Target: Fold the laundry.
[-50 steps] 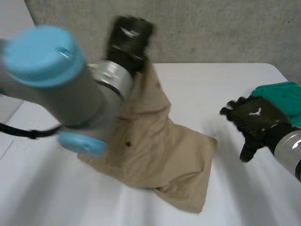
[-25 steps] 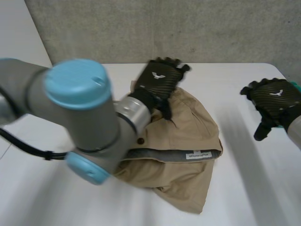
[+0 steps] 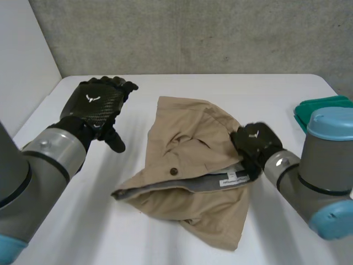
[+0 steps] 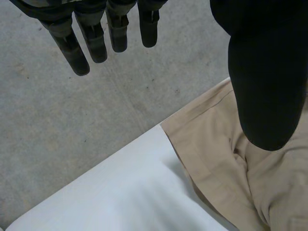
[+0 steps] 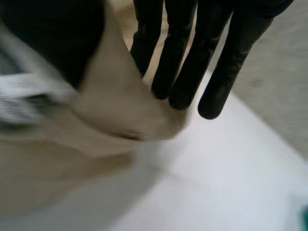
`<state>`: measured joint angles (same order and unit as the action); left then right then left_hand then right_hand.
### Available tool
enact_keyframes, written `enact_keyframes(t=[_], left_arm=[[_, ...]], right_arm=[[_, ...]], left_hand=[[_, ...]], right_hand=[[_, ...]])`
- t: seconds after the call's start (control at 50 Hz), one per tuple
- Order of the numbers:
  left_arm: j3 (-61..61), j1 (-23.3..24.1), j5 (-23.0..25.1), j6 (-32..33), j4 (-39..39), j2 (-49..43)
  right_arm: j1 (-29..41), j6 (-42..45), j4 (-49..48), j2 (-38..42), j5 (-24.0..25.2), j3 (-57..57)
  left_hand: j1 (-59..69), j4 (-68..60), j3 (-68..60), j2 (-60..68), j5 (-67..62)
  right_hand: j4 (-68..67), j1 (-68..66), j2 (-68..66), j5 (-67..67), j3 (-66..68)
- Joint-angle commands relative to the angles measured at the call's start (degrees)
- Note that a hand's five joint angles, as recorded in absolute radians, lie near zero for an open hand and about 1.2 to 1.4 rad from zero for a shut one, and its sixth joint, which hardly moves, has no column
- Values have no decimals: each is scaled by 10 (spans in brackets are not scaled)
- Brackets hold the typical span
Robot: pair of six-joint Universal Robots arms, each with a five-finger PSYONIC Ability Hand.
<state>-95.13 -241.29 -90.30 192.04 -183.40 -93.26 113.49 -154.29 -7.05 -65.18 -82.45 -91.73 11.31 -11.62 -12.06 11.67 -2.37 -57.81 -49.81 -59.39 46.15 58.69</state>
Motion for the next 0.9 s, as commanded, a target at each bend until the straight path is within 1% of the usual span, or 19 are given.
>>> enact_keyframes(t=[0.02,0.14,0.16,0.22,0.24,0.28,0.32,0.36,0.44,0.46,0.52,0.54,0.6,0.62,0.68,0.7,0.76,0.78,0.9], left_arm=[[-49,-6,0,0,-19,20],[-66,-13,1,-2,-19,19],[-69,-13,1,-2,-19,13],[-74,-9,1,-3,-19,10],[-77,-8,0,-3,-19,8],[-79,-7,0,-3,-19,0],[-77,-5,0,-3,-18,-11],[-75,-5,0,-5,-18,-20],[-73,-4,-1,-7,-17,-37],[-72,-2,-2,-9,-17,-44],[-70,6,-2,-13,-16,-52],[-69,15,-2,-17,-17,-56],[-67,29,-3,-25,-16,-64],[-63,38,-4,-31,-16,-69],[-59,48,-5,-46,-14,-79],[-56,55,-6,-59,-13,-86],[-49,65,-6,-85,-11,-98],[-44,72,-7,-106,-7,-106],[-20,86,-7,-185,33,-148]], right_arm=[[-5,71,-99,52,-48,124],[-26,138,-75,146,-59,277],[-37,154,-57,176,-66,322],[-49,170,-30,212,-88,382],[-56,173,-7,229,-107,420],[-60,173,16,239,-129,445],[-65,162,50,235,-150,462],[-64,152,71,227,-151,458],[-64,127,123,173,-126,410],[-64,123,143,137,-111,377],[-65,121,167,77,-89,318],[-65,117,178,40,-79,277],[-61,107,187,-6,-74,217],[-58,95,191,-36,-73,179],[-54,73,194,-91,-73,131],[-53,54,199,-125,-70,103],[-51,21,210,-166,-65,66],[-49,-1,222,-183,-54,44],[-34,-72,263,-220,5,-20]], left_hand=[[-4,7,12,-8,15],[-4,7,12,-8,15],[-6,9,13,-9,17],[-6,9,13,-9,17],[-6,9,13,-9,17],[-6,9,13,-9,17],[-6,9,13,-9,17],[-4,7,12,-8,15],[1,2,7,-3,10],[3,1,5,-1,8],[4,-1,3,1,6],[8,-4,0,4,3],[18,-15,-10,14,-7],[24,-21,-17,21,-14],[36,-33,-29,32,-25],[76,-73,-69,73,-65],[125,-122,-118,122,-115],[130,-127,-123,127,-120],[130,-127,-123,127,-120]], right_hand=[[-222,-302,-206,238,213],[-222,-302,-206,238,213],[-222,-302,-206,238,213],[-222,-302,-206,238,213],[-73,-153,-57,89,64],[239,159,254,-222,-247],[478,398,494,-462,-487],[478,398,494,-462,-487],[478,398,494,-462,-487],[478,398,494,-462,-487],[478,398,494,-462,-487],[478,398,494,-462,-487],[478,398,494,-462,-487],[478,398,494,-462,-487],[478,398,494,-462,-487],[478,398,494,-462,-487],[478,398,494,-462,-487],[478,398,494,-462,-487],[478,398,494,-462,-487]])
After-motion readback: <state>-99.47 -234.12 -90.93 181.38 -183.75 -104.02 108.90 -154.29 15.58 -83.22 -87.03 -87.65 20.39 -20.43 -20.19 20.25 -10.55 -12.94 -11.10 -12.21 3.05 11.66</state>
